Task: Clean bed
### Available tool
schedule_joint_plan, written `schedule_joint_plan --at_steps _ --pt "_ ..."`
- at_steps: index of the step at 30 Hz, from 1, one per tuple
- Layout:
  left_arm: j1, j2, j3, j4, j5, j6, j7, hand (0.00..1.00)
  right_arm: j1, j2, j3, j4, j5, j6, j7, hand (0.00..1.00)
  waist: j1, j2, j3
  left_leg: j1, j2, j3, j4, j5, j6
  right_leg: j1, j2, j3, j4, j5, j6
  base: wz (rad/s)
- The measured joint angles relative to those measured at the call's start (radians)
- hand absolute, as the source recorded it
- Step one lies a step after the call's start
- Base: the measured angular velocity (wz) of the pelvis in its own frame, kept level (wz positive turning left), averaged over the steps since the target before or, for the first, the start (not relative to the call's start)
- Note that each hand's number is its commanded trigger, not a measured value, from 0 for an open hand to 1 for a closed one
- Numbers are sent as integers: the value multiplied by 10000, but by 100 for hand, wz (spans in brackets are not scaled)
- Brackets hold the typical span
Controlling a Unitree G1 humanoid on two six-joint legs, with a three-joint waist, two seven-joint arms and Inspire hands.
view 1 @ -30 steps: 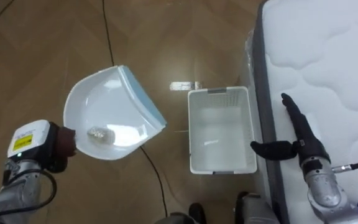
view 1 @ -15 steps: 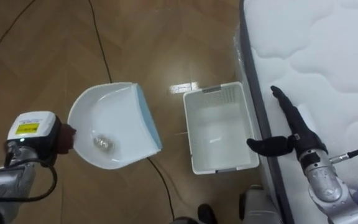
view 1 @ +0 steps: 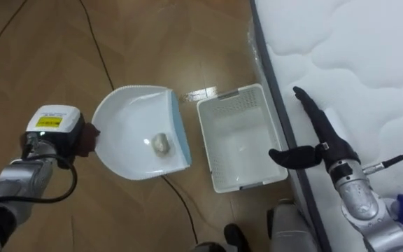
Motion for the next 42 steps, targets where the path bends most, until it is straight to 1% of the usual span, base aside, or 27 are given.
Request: schedule_joint_plan --at_steps 3,10,17,19,24,29,34,36,37,38,39,40,41,42 --pt "-2 0 3 -8 -6 101 -132 100 14 0 4 12 11 -70 23 0 3 71 -11 10 7 88 -61 6 -14 -89 26 100 37 6 -12 -7" --pt "-184 35 7 -227 -3 111 -223 100 3 -9 1 9 34 -86 231 0 -17 67 -15 -8 70 100 -43 27 -52 -83 40 65 15 28 -52 0" --pt "-188 84 7 -250 -2 188 -879 100 -10 27 2 -19 3 -86 298 0 -136 63 -16 -13 75 115 -32 27 -51 -78 43 62 -7 22 -61 0" --pt "-189 129 7 -261 -2 203 -1056 100 -14 27 3 -27 4 -86 328 0 -151 60 -18 -12 76 115 -40 27 -52 -79 46 61 -16 22 -61 0" --pt "-189 393 5 -268 -6 226 -1454 100 -14 38 5 -30 24 -93 372 0 -190 47 -22 0 77 116 33 31 -53 -80 44 61 -4 20 -64 0" --pt "-188 410 3 -277 -13 301 -1468 100 -3 38 6 -26 39 -103 371 0 -206 18 -20 18 81 118 92 31 -52 -49 40 65 13 20 -64 0" --pt "-161 410 5 -271 -30 288 -1289 100 13 58 26 61 47 -182 282 0 -192 -178 -14 49 120 140 233 29 -51 -4 87 128 43 20 -74 -2" --pt "-137 410 56 -280 -50 271 -1130 100 45 59 20 60 50 -182 207 0 -118 -366 -26 90 161 235 271 21 -54 -45 254 395 45 23 -67 -18" --pt "-132 410 62 -293 -73 267 -1119 100 67 59 20 60 50 -181 201 0 -71 -421 -26 129 172 262 272 0 -72 -49 328 478 47 28 -61 -38" --pt "-41 409 110 -367 -80 204 -1102 100 148 58 16 61 49 -184 199 0 62 -552 -39 262 199 273 288 -88 -125 -40 480 659 53 42 -62 -53" --pt "196 410 296 -521 -75 58 -987 100 285 67 18 67 51 -193 198 0 179 -665 -73 434 213 265 290 -172 -177 -8 628 878 50 46 -61 -62" --pt "379 410 464 -616 -95 -26 -887 100 350 84 22 69 52 -189 200 0 248 -718 -98 519 225 260 291 -217 -209 29 713 975 44 54 -68 -77" --pt "799 409 859 -781 -202 -226 -650 100 395 154 21 70 62 -189 199 0 422 -845 -161 671 252 223 295 -298 -261 127 872 1165 15 117 -123 -92" --pt "1282 409 1304 -990 -252 -400 -452 100 467 202 23 129 64 -193 216 0 551 -864 -174 738 271 -118 400 -376 -334 226 1008 1379 -107 200 -177 -94"
